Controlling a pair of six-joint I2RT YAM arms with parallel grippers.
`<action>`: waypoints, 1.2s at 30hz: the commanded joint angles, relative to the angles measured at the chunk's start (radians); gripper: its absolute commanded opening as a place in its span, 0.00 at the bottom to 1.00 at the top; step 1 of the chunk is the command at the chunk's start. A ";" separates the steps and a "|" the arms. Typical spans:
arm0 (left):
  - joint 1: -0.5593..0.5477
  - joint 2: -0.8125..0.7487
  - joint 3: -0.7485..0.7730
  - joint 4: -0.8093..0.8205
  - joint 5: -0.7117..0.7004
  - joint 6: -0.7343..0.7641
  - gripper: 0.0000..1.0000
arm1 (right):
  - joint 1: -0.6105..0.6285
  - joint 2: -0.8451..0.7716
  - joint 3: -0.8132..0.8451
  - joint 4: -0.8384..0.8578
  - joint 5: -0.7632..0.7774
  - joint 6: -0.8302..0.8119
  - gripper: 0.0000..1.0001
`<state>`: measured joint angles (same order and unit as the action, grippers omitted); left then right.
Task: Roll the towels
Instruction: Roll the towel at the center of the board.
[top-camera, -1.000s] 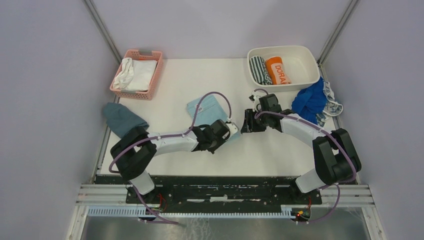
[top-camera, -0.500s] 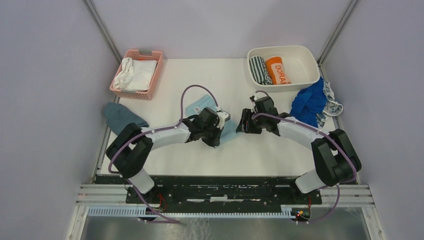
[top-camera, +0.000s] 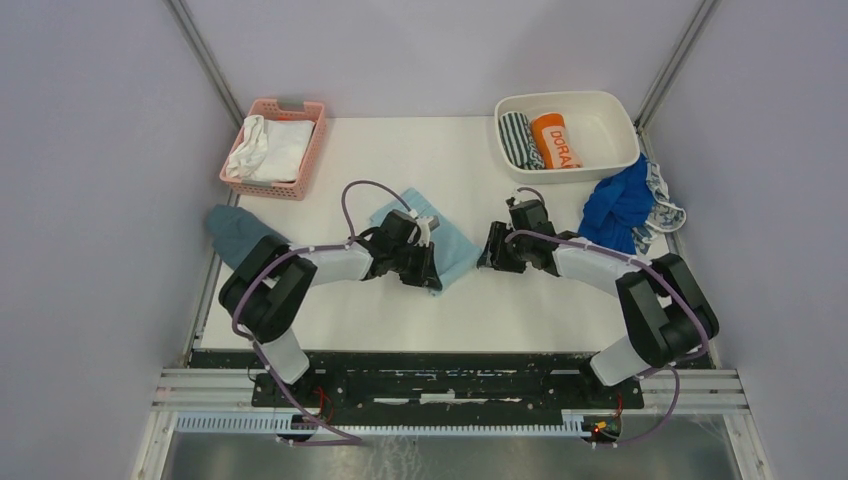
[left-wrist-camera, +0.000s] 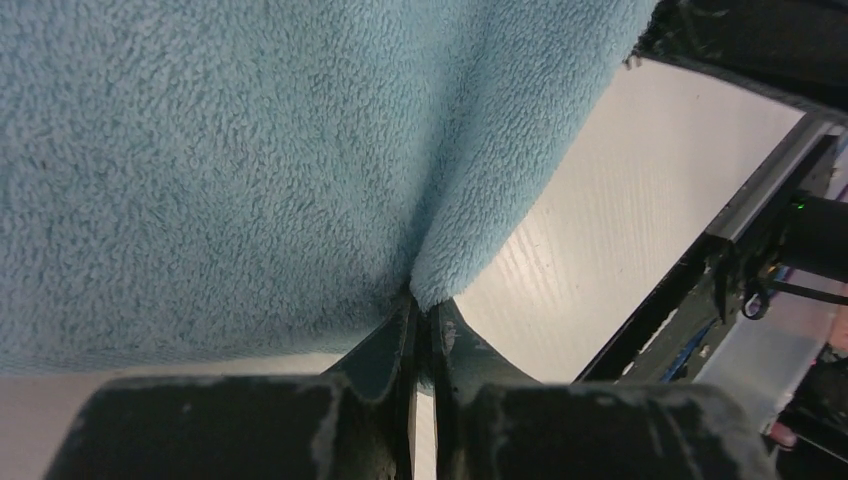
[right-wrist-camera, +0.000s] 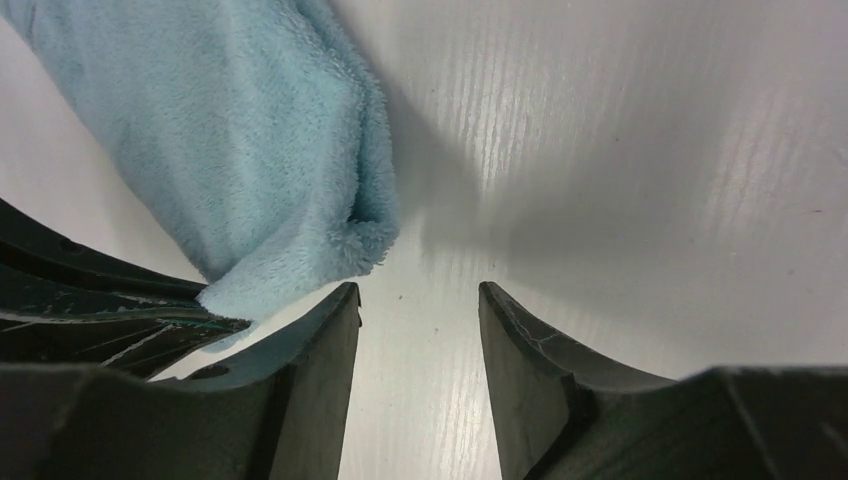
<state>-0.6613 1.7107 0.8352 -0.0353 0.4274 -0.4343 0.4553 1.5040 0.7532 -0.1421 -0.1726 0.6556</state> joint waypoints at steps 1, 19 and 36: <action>0.027 0.029 -0.016 0.096 0.098 -0.113 0.03 | -0.003 0.051 0.043 0.095 -0.028 0.044 0.55; 0.057 0.087 0.081 -0.022 0.118 -0.122 0.03 | -0.002 0.128 0.115 0.158 -0.109 0.099 0.55; 0.072 0.128 0.168 -0.116 0.122 -0.095 0.03 | -0.007 0.254 0.105 0.350 -0.119 0.246 0.57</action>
<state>-0.5961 1.8263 0.9653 -0.1349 0.5350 -0.5442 0.4530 1.7214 0.8303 0.0925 -0.2859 0.8463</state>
